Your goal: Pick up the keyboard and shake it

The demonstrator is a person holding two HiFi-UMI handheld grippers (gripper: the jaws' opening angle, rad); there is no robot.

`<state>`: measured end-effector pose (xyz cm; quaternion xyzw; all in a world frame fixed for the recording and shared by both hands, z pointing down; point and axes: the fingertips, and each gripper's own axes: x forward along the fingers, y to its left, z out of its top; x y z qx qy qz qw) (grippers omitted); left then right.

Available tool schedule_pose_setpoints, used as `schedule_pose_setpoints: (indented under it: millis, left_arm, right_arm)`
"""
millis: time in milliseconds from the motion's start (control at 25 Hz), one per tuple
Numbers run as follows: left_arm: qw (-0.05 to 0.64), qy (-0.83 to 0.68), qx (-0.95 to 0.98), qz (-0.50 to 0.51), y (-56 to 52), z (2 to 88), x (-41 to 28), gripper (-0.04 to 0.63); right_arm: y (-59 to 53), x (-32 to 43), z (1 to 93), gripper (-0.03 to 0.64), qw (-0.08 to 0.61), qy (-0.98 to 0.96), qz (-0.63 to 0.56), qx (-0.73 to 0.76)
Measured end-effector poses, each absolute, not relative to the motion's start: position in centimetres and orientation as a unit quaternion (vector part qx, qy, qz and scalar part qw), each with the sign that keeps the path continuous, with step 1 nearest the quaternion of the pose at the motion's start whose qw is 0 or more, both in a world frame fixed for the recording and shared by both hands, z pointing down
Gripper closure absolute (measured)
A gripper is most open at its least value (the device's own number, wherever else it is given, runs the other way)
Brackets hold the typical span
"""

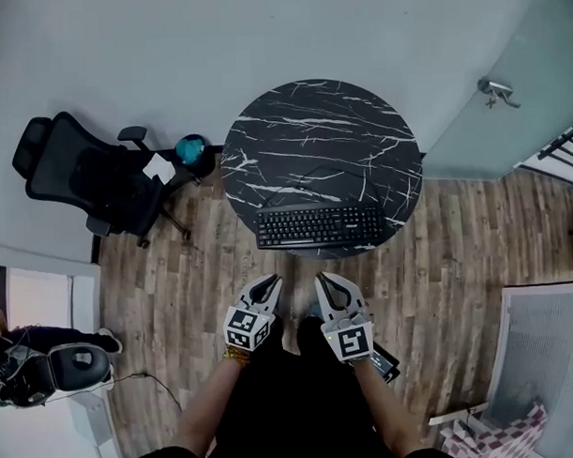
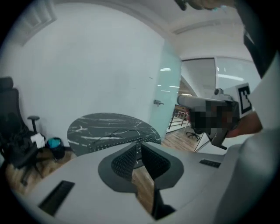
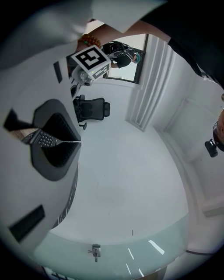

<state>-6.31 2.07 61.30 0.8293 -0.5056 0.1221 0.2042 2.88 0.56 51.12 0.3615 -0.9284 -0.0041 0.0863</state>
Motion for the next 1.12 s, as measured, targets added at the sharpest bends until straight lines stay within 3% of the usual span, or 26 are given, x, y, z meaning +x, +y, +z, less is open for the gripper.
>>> schedule_pose_setpoints:
  millis: [240,400,680,880,1120]
  left_arm:
    - [0.435,-0.497,0.751,0.014,-0.6,69.7,-11.4,0.564]
    - [0.532,-0.492,0.685,-0.074,-2.9,74.4,-15.4,0.475]
    - [0.602,-0.472,0.634,-0.109,-5.1,80.4,-17.3,0.428]
    - [0.604,-0.449,0.644,-0.136,-7.3,81.4,-17.4,0.379]
    - [0.601,-0.455,0.634,-0.174,-9.8,81.8,-17.6,0.397]
  right_arm:
    - [-1.5,2.8,53.3,0.586,0.130,-0.920,0.003,0.369]
    - [-2.8,1.6,53.7,0.586,0.137,-0.913,0.007,0.384]
    - [-3.9,-1.6,53.6,0.586,0.146,-0.898,0.040,0.413]
    - [-3.8,-3.4,55.2,0.586,0.151,-0.898,0.059,0.410]
    - [-3.2,-4.9,56.8,0.586,0.194,-0.899,0.075,0.386]
